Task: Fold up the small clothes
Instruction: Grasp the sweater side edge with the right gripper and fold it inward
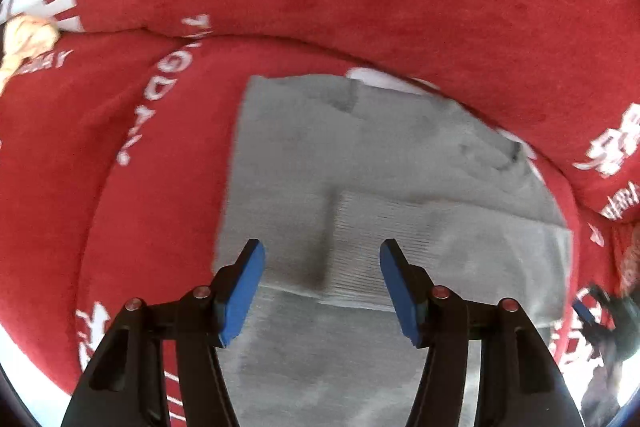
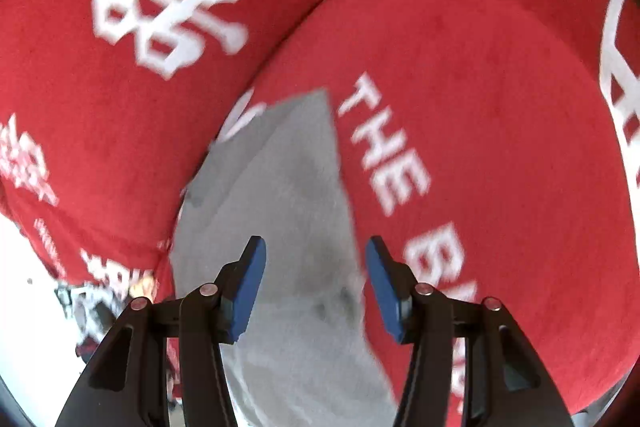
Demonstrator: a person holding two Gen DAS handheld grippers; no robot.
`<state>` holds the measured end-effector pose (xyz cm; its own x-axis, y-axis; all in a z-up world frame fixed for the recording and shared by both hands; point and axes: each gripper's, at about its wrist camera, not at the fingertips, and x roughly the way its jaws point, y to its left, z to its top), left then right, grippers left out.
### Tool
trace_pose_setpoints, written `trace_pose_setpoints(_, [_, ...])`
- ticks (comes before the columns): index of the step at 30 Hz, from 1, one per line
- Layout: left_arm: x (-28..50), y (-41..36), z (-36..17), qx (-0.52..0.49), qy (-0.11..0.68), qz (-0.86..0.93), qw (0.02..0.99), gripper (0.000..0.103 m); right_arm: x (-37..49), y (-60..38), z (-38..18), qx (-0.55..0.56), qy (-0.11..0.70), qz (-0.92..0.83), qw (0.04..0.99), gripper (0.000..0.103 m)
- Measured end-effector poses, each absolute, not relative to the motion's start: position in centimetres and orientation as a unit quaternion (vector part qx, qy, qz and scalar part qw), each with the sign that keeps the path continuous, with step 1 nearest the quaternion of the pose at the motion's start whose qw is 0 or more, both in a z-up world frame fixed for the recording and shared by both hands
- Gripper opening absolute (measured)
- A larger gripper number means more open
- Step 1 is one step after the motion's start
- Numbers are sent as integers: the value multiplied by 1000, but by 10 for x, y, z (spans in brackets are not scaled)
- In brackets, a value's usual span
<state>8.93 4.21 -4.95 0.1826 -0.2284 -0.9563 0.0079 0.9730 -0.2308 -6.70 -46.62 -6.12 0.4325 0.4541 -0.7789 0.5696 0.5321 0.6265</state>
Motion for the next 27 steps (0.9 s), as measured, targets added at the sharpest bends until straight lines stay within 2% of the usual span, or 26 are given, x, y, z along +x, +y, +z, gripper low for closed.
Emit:
trace_pose_setpoints(5, [89,-9,-54,-68,635,-140,756,61,-30,-475,-94,507,541,-25,670,47])
trace_pose_setpoints(6, [89,-17,-57,-63,637,-147,754,61,-24,-476,-100,507,549,-29,664,40])
trace_pose_setpoints(7, [89,-25,-62,-56,641,-151,750,61,-19,-477,-103,506,552,-37,662,19])
trace_pose_setpoints(8, [89,-33,-68,-46,645,-151,748,61,-17,-478,-104,503,560,-42,657,8])
trace_pose_setpoints(13, [86,-50,-82,9,638,-145,756,61,4,-471,-67,392,576,-21,717,7])
trace_pose_setpoints(16, [85,-55,-81,38,637,-146,756,61,8,-480,-83,333,620,-68,708,0])
trace_pose_setpoints(18, [86,-52,-75,35,643,-144,751,61,-1,-494,-89,378,604,-77,697,0])
trace_pose_setpoints(19, [87,-45,-69,27,641,-143,754,61,-8,-497,-88,398,597,-80,692,5])
trace_pose_setpoints(21, [88,-28,-62,10,642,-134,755,61,-21,-495,-77,411,588,-76,693,7])
trace_pose_setpoints(22, [89,-20,-62,1,646,-130,752,64,-27,-490,-70,412,586,-64,694,7])
trace_pose_setpoints(24, [93,-3,-61,-19,652,-117,749,81,-40,-477,-61,416,582,-43,697,13])
trace_pose_setpoints(25, [92,1,-61,-21,648,-114,753,81,-47,-469,-56,422,581,-30,696,26])
trace_pose_setpoints(26, [92,4,-61,-20,649,-115,752,81,-54,-463,-53,428,580,-23,693,43])
trace_pose_setpoints(27, [93,6,-63,-20,653,-118,747,81,-60,-451,-49,433,577,-16,692,47])
